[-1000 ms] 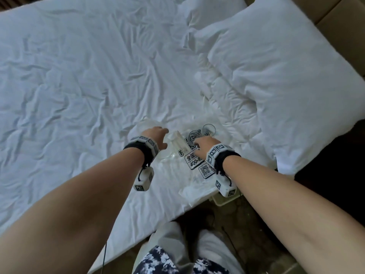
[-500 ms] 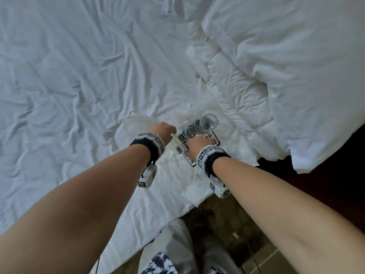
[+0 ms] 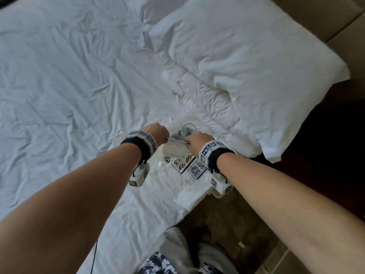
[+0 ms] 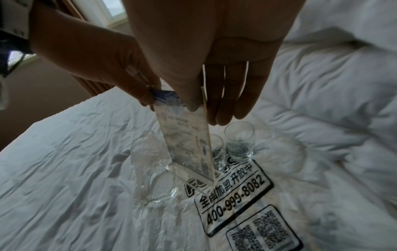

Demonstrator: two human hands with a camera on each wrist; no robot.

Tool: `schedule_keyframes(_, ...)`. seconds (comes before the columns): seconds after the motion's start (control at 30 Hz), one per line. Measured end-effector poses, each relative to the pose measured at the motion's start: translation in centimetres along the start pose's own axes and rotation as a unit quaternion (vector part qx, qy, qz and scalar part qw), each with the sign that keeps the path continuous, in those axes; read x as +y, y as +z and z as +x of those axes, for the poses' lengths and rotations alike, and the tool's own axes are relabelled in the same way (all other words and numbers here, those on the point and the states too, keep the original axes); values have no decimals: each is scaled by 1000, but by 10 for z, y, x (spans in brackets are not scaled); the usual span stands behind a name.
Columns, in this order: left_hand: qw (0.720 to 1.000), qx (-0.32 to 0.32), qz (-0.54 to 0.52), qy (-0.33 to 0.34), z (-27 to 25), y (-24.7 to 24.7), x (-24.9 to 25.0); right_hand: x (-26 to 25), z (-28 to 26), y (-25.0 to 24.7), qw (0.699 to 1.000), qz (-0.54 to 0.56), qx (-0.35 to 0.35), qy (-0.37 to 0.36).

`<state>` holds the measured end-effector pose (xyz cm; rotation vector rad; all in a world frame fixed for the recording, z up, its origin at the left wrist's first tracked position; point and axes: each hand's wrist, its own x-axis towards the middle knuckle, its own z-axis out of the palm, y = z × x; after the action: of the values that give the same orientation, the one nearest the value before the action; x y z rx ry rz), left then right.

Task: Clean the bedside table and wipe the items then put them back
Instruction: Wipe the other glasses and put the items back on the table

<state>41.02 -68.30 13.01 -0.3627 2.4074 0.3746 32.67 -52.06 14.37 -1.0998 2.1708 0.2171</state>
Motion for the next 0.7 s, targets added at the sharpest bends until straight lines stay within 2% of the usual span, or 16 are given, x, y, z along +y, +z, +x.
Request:
schedule_keyframes(0.1,999,27,8,17,-14,-20,27,20,-30,-13,999,18,31,-5)
schedule_keyframes(0.23,996,73,12,47,-44,-45,91,62,-91,-25,997,40,70,12)
schedule_keyframes(0.43,988,108,40,101,-77,-70,206,135,-186,-24,990,63,109,62)
schedule_keyframes(0.7,963,139,159,169,-96,-76,373,239,-317,2,974,61,174,130)
